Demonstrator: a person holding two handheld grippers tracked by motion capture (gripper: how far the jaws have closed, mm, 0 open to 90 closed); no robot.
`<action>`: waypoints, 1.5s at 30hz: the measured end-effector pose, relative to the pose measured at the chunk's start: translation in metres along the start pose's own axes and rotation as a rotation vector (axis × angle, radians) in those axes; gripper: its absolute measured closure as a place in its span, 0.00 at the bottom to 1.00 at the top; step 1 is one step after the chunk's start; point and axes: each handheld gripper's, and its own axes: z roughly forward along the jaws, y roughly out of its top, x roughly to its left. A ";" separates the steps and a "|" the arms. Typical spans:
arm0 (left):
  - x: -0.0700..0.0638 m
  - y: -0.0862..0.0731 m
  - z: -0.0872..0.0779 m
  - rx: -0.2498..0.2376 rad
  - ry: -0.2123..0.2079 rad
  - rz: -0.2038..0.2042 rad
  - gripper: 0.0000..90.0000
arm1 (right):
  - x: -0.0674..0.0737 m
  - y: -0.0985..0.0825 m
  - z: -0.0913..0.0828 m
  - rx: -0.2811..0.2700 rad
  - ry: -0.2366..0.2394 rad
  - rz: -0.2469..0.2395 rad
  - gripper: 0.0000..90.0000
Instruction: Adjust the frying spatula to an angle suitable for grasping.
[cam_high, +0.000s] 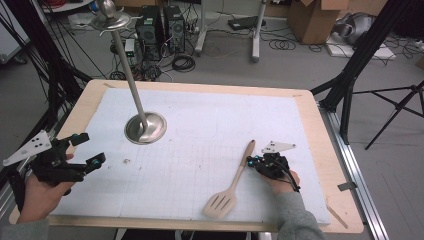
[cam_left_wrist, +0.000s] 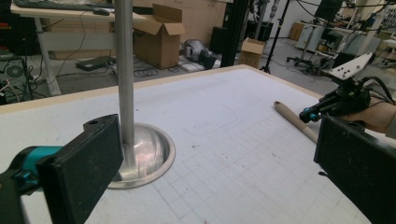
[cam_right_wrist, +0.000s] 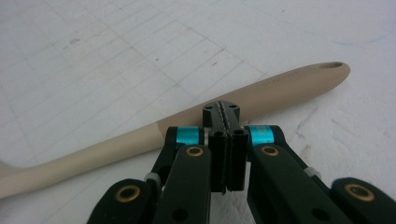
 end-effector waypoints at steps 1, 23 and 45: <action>0.000 0.000 0.000 0.000 0.003 -0.003 0.02 | 0.000 0.001 0.001 -0.001 -0.002 -0.012 1.00; 0.001 -0.003 -0.008 0.008 0.015 -0.002 0.02 | 0.005 0.023 0.033 -0.016 0.004 -0.081 1.00; 0.003 -0.006 -0.002 0.022 0.012 -0.002 0.02 | 0.045 0.037 0.023 -0.032 0.126 -0.197 1.00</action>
